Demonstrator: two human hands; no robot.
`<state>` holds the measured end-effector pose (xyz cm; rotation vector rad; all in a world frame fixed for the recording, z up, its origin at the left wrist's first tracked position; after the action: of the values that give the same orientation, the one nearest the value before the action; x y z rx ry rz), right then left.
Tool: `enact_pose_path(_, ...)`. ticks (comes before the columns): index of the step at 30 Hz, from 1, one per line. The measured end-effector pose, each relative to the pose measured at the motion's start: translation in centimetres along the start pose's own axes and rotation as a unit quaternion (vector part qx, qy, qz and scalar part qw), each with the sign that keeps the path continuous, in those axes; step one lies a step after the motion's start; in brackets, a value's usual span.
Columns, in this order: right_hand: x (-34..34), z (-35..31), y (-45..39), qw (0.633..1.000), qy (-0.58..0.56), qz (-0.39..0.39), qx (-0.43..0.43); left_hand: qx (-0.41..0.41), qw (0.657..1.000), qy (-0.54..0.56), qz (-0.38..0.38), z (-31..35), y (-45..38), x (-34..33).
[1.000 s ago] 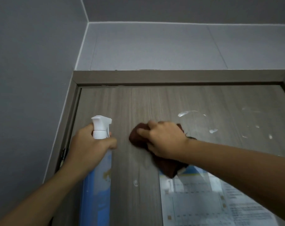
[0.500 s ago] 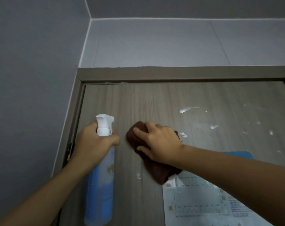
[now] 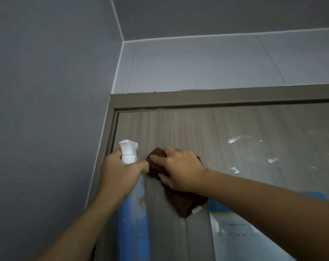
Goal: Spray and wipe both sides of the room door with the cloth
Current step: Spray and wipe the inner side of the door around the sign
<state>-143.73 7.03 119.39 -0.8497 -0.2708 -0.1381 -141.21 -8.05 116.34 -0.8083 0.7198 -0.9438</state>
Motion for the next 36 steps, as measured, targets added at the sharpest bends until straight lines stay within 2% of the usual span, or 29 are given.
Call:
enact_pose_path(2,0.4,0.5,-0.6,1.000,0.013,-0.009,0.010,-0.002,1.000,-0.002,0.013,0.2,-0.1,0.5)
enact_pose_path(3,1.0,1.8,-1.4,1.000,0.017,0.001,-0.011,-0.003,1.000,-0.006,0.015,0.3,-0.1,0.6)
enact_pose_path(7,3.1,6.9,-4.1,0.984,0.002,0.047,-0.170,-0.006,0.999,-0.025,0.019,0.0,-0.2,0.7)
enact_pose_path(9,2.6,6.7,-5.0,0.980,-0.003,0.051,-0.194,-0.004,0.999,-0.028,0.024,-0.2,-0.2,0.9)
enact_pose_path(14,2.1,4.7,-3.9,0.986,0.003,0.071,-0.149,0.002,0.999,-0.018,0.032,-0.5,-0.5,1.3)
enact_pose_path(18,0.5,0.5,0.4,0.999,0.007,0.033,-0.038,-0.005,0.999,-0.018,0.034,-0.1,-0.4,1.3)
enact_pose_path(20,-0.2,0.0,2.9,0.999,0.033,0.011,-0.021,-0.008,0.999,-0.020,0.023,0.1,-0.2,0.8)
enact_pose_path(22,0.5,2.8,4.0,0.995,0.048,0.023,-0.079,-0.012,1.000,-0.025,0.011,0.3,0.1,0.1)
enact_pose_path(25,2.6,8.8,3.6,0.973,0.038,0.054,-0.220,-0.015,1.000,-0.019,-0.018,0.6,0.7,-1.3)
enact_pose_path(27,3.5,10.5,3.1,0.961,0.029,0.067,-0.266,-0.015,0.999,-0.005,-0.033,0.8,1.0,-2.0)
enact_pose_path(29,3.3,9.2,2.9,0.964,0.011,0.073,-0.255,-0.014,0.999,0.012,-0.040,0.8,1.0,-2.5)
enact_pose_path(33,0.5,2.7,5.1,0.995,0.000,-0.002,-0.096,-0.007,0.997,0.045,-0.059,1.3,1.4,-3.9)
enact_pose_path(34,0.3,2.7,5.5,0.996,0.015,-0.017,-0.081,-0.008,0.997,0.046,-0.057,1.6,1.6,-4.3)
enact_pose_path(36,1.4,4.8,5.8,0.992,0.046,-0.014,-0.120,-0.004,0.998,0.044,-0.051,2.2,1.9,-5.1)
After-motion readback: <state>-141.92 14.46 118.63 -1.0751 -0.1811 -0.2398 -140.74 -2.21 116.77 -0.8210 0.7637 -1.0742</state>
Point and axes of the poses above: each hand's wrist, its own y-axis away from the middle knuckle, its own x-axis out of the back of the hand, z = x × y, the point moved 10 cm from there along -y, towards the middle knuckle, and after that the axes turned 4 degrees about x, right-handed, at the moved point
